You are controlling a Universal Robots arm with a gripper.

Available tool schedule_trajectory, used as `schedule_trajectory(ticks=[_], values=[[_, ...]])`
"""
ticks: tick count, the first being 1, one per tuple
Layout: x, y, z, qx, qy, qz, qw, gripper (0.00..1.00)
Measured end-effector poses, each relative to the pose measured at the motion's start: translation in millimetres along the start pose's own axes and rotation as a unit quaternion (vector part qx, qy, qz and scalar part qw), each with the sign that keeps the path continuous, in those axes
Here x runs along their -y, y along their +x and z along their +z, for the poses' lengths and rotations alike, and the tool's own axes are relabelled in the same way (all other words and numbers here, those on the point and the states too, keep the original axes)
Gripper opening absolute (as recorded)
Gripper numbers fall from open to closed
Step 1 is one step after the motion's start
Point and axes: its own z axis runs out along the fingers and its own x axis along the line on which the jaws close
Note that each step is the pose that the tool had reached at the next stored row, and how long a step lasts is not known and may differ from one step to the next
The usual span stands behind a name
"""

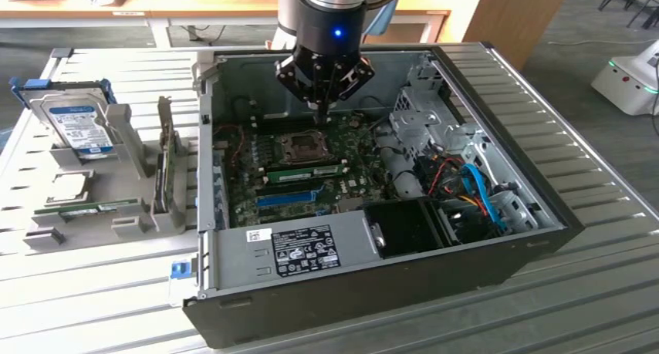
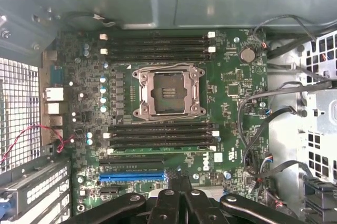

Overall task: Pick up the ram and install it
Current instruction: 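Press down the ram until it locks into place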

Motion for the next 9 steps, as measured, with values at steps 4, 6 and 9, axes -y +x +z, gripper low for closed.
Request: schedule_trajectory(ticks=[4,6,9], values=[[-2.2,0.2,1.0,0.0000,-0.0001,0.000,1.0000,0.10],[-2.2,0.2,0.9,0.0000,0.0000,0.000,1.0000,0.10],[-2.2,0.2,0.9,0.0000,0.0000,0.000,1.0000,0.10]])
